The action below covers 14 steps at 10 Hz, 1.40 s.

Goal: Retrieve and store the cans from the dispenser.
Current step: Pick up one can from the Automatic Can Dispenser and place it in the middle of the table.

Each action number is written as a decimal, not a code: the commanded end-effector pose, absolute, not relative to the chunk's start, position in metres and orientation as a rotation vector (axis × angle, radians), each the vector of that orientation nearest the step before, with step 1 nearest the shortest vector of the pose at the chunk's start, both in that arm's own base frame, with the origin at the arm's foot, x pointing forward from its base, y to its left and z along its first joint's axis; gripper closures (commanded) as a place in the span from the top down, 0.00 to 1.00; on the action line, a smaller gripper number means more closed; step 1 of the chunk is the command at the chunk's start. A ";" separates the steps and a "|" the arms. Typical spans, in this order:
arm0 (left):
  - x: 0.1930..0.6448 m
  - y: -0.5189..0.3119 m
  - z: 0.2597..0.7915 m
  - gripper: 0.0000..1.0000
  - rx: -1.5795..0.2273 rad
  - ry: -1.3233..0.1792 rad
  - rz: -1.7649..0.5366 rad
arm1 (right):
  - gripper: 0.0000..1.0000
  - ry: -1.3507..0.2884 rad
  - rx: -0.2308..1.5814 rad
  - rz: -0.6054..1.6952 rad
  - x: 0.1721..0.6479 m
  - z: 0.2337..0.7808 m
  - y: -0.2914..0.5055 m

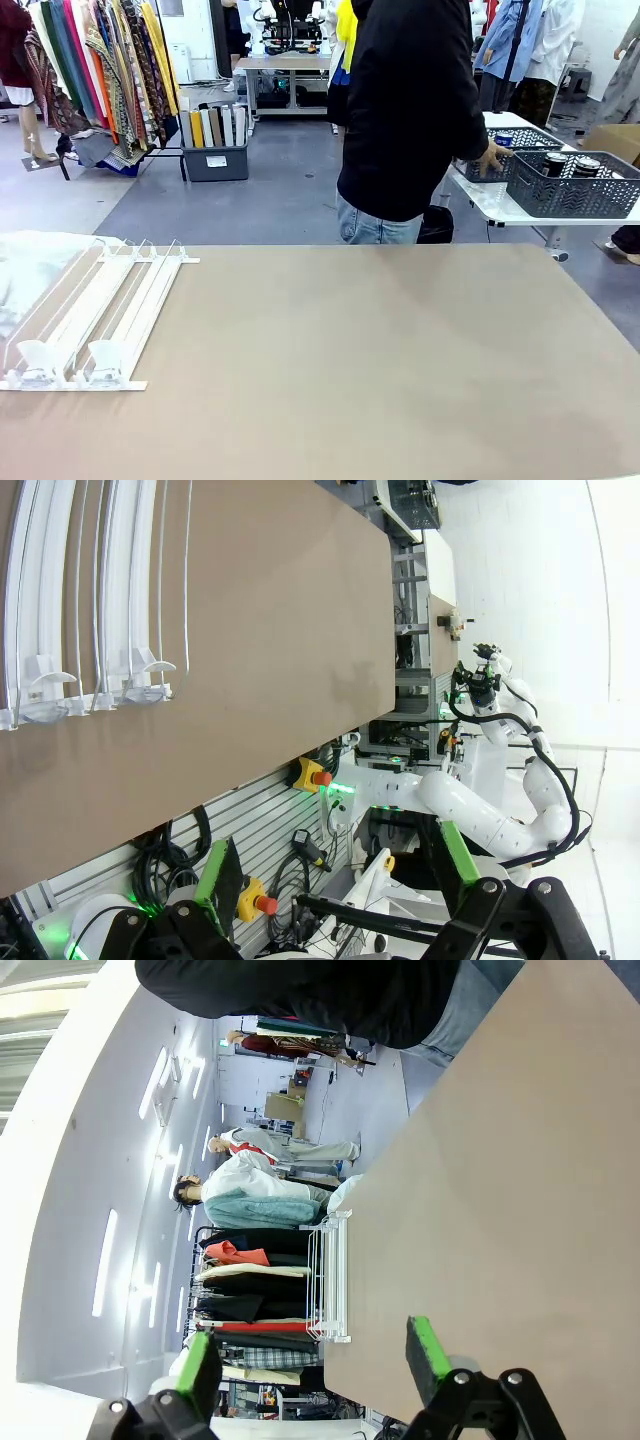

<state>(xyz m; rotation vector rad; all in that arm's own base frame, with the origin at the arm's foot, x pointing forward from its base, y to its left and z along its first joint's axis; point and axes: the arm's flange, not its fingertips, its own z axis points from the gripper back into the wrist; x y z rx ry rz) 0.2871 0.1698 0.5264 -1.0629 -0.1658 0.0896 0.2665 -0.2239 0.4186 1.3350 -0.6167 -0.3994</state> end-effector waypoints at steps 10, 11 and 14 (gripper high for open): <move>0.286 0.169 0.527 1.00 -1.079 -0.183 0.077 | 1.00 -0.624 1.335 -0.385 0.267 0.421 -0.225; 0.286 0.169 0.527 1.00 -1.079 -0.183 0.077 | 1.00 -0.624 1.335 -0.385 0.267 0.421 -0.225; 0.286 0.169 0.527 1.00 -1.079 -0.183 0.077 | 1.00 -0.624 1.335 -0.385 0.267 0.421 -0.225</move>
